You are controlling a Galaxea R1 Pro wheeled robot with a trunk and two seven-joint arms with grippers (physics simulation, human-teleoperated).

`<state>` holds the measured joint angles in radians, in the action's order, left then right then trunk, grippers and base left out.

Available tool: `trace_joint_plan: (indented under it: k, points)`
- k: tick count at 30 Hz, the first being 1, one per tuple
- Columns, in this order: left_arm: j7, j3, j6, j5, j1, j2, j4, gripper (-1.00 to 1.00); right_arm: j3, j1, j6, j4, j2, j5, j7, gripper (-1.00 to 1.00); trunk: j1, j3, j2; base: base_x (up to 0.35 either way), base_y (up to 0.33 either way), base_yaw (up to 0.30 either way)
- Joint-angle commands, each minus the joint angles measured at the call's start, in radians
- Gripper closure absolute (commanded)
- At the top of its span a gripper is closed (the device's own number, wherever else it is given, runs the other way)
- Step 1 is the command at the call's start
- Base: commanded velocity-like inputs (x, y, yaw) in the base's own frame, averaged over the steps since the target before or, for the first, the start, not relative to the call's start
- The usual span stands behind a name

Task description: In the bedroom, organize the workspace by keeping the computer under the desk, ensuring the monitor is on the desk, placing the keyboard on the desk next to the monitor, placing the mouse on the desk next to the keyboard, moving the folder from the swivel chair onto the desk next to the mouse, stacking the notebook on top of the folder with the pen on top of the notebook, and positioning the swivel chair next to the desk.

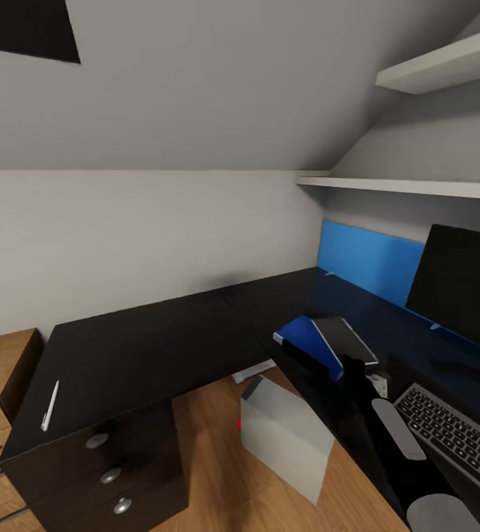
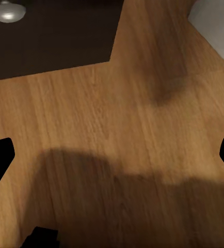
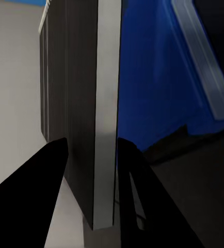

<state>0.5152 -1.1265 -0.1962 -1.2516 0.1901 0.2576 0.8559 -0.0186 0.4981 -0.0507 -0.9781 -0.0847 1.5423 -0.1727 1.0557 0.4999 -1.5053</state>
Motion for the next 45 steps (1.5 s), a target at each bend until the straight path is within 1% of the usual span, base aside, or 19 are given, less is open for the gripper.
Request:
trace_joint_plan:
  k: [1, 16, 18, 24, 30, 38, 45]
  points:
    - [0.005, -0.007, -0.008, -0.009, 0.002, 0.001, 0.002, -1.00, 0.004, 0.000, -0.006, -0.002, 0.000, 0.009, -0.005, 1.00, 0.000, 0.001, -0.001, 0.000, 0.000, -0.041]
    - [0.004, -0.007, -0.008, -0.009, 0.002, 0.000, 0.002, -1.00, 0.044, 0.000, -0.006, -0.002, 0.003, 0.001, -0.008, 1.00, 0.000, 0.001, -0.001, 0.000, 0.000, -0.007]
    - [0.004, -0.007, -0.008, -0.010, 0.002, 0.000, 0.002, -1.00, 0.048, 0.000, -0.006, -0.002, 0.003, -0.012, -0.009, 1.00, 0.000, 0.001, -0.001, 0.000, 0.000, 0.000]
    - [0.003, -0.007, -0.008, -0.009, 0.002, 0.000, 0.002, -1.00, 0.053, 0.000, -0.006, -0.002, 0.004, -0.075, -0.024, 1.00, 0.000, 0.001, -0.001, 0.118, 0.087, 0.000]
    - [0.003, -0.007, -0.008, -0.009, 0.002, 0.000, 0.002, -1.00, 0.054, 0.000, -0.005, -0.002, 0.005, -0.101, -0.054, 1.00, 0.000, 0.001, -0.001, 0.110, 0.074, 0.000]
    - [0.003, -0.007, -0.008, -0.009, 0.002, 0.000, 0.002, -1.00, 0.055, 0.000, -0.005, -0.002, 0.005, -0.102, -0.059, 1.00, 0.000, 0.001, -0.001, 0.130, 0.004, 0.000]
    - [0.003, -0.007, -0.008, -0.009, 0.002, 0.000, 0.002, -1.00, 0.055, 0.000, -0.005, -0.002, 0.005, -0.102, -0.059, 1.00, 0.000, 0.001, -0.001, 0.033, 0.000, 0.000]
